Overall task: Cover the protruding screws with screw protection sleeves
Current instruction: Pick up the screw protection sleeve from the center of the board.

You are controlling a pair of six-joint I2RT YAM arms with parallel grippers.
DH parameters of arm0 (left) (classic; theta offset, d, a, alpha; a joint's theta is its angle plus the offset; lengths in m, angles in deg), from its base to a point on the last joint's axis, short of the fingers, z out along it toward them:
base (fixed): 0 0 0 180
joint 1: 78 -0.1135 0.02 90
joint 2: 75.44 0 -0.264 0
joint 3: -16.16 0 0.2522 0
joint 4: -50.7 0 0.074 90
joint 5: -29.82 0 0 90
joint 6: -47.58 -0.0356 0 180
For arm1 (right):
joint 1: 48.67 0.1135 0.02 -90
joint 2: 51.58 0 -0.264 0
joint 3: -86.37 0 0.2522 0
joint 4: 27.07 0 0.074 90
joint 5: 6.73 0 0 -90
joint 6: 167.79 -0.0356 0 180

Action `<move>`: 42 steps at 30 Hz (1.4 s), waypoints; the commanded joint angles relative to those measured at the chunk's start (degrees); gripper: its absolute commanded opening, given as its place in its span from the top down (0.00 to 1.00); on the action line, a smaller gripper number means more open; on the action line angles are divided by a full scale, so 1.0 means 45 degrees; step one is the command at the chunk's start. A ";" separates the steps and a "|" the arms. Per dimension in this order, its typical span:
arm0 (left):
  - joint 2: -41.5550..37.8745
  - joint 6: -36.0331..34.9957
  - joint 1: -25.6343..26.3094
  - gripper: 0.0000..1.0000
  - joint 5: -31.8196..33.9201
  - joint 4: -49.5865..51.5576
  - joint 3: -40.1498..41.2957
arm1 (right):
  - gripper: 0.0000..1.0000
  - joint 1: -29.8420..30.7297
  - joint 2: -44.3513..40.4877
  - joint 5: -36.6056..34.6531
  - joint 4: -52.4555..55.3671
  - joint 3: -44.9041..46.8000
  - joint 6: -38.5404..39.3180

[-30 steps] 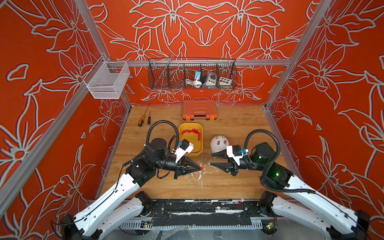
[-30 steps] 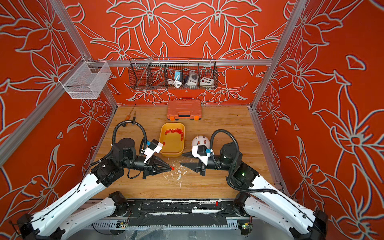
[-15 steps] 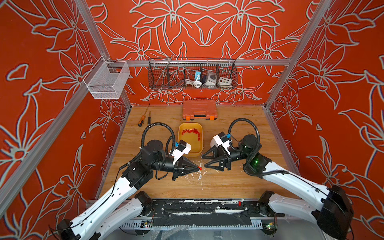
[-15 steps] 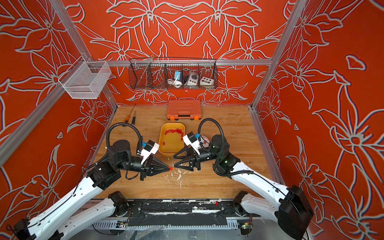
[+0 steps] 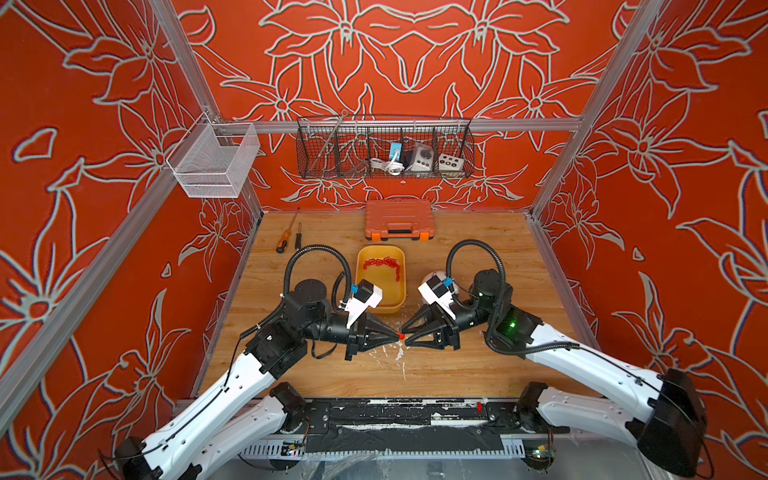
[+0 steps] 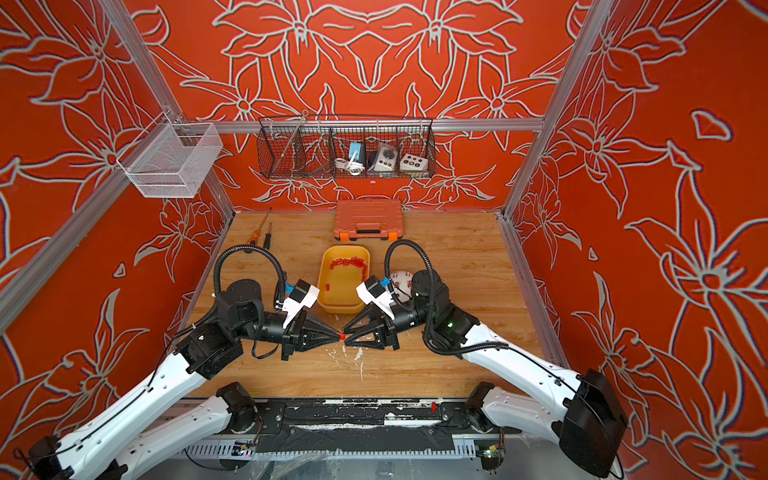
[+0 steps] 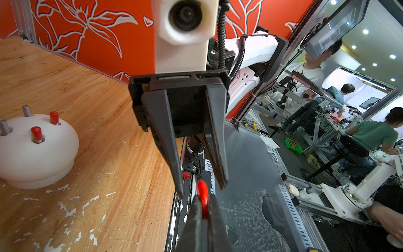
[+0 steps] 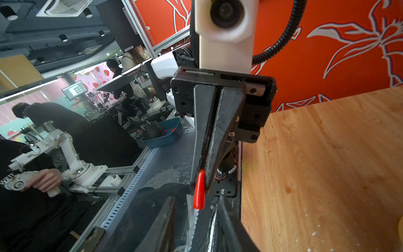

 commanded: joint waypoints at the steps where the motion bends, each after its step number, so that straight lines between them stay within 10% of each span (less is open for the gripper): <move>1: 0.0023 -0.0163 0.0009 1.00 -0.0006 -0.0352 0.0128 | 0.76 0.0090 -0.0131 0.0087 0.0465 -0.0476 0.0679; 21: 0.0123 -0.0124 0.0009 0.99 0.0032 -0.0399 0.0150 | 1.00 0.0109 -0.0034 0.0024 0.0386 -0.0561 0.0593; 25: -0.0554 -0.0219 0.0009 0.76 0.1714 -0.0567 0.0386 | 1.00 0.0108 -0.0198 -0.0522 -0.0413 -0.0197 0.0321; 30: -0.2064 0.1067 -0.0044 0.58 0.3344 -0.4827 0.2292 | 1.00 0.0112 -0.0406 -0.1368 -0.2547 0.0473 -0.0468; 37: -0.1122 0.2795 -0.0166 0.57 0.3181 -1.2297 0.4419 | 1.00 0.0108 -0.0059 -0.2280 -0.6721 0.1351 -0.2255; 42: -0.1253 0.2610 -0.0166 0.60 0.3467 -1.3228 0.4773 | 1.00 0.0127 0.0339 -0.2704 -0.8588 0.1604 -0.3123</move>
